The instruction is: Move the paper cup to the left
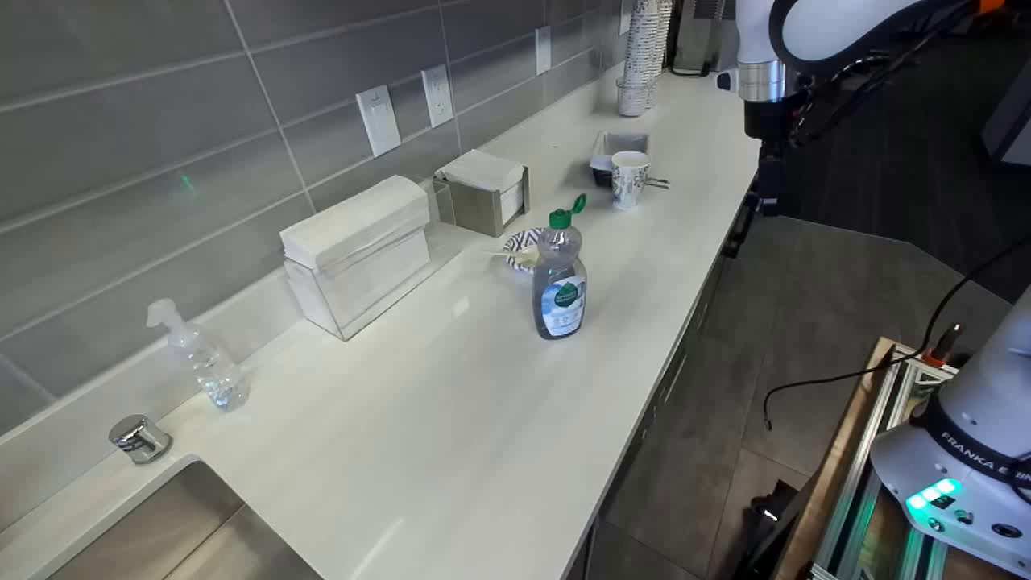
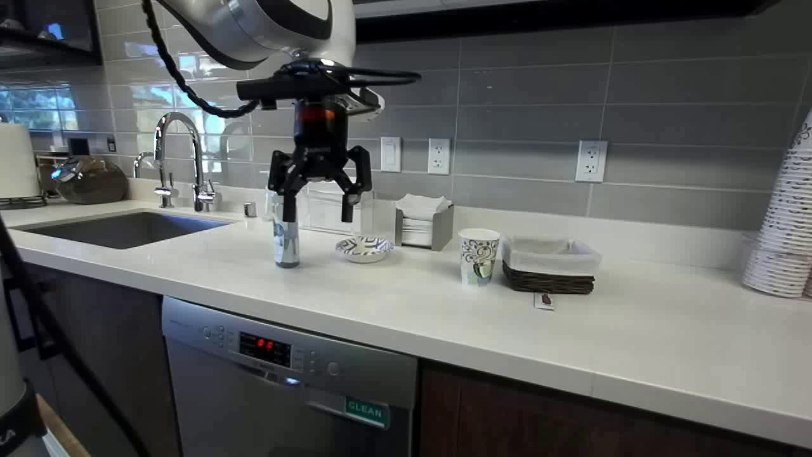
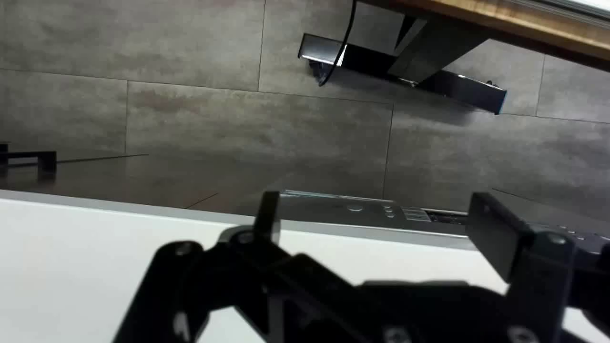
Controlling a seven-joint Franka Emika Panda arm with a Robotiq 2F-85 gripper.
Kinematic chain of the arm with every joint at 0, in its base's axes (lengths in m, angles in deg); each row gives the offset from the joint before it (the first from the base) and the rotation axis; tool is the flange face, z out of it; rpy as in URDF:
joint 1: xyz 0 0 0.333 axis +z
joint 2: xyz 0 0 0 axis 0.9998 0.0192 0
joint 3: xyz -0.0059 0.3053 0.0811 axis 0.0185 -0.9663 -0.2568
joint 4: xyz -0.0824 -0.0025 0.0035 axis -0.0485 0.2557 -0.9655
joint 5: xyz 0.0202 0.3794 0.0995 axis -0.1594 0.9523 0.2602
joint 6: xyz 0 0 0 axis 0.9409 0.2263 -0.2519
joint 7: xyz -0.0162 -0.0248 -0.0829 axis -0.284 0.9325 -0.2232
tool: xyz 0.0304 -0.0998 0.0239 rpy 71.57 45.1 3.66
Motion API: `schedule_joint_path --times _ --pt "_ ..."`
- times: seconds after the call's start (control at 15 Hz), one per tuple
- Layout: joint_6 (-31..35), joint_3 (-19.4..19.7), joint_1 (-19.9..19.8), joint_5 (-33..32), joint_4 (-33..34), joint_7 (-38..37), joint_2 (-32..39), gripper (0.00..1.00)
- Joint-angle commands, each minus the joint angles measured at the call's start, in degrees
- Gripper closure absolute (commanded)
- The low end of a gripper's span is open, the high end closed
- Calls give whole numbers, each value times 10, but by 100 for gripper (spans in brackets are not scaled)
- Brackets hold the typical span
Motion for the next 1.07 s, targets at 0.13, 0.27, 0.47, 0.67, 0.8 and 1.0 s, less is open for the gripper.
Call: schedule_joint_path --times 0.13,0.27,0.47,0.67,0.8,1.0 --pt "-1 4 4 -1 1 -1 0 0" --pt "-1 4 4 -1 1 -1 0 0" --pt "-1 4 4 -1 1 -1 0 0" --pt "-1 4 4 -1 1 -1 0 0" --pt "-1 4 4 -1 1 -1 0 0" --pt "3 19 -2 19 30 -8 31 0"
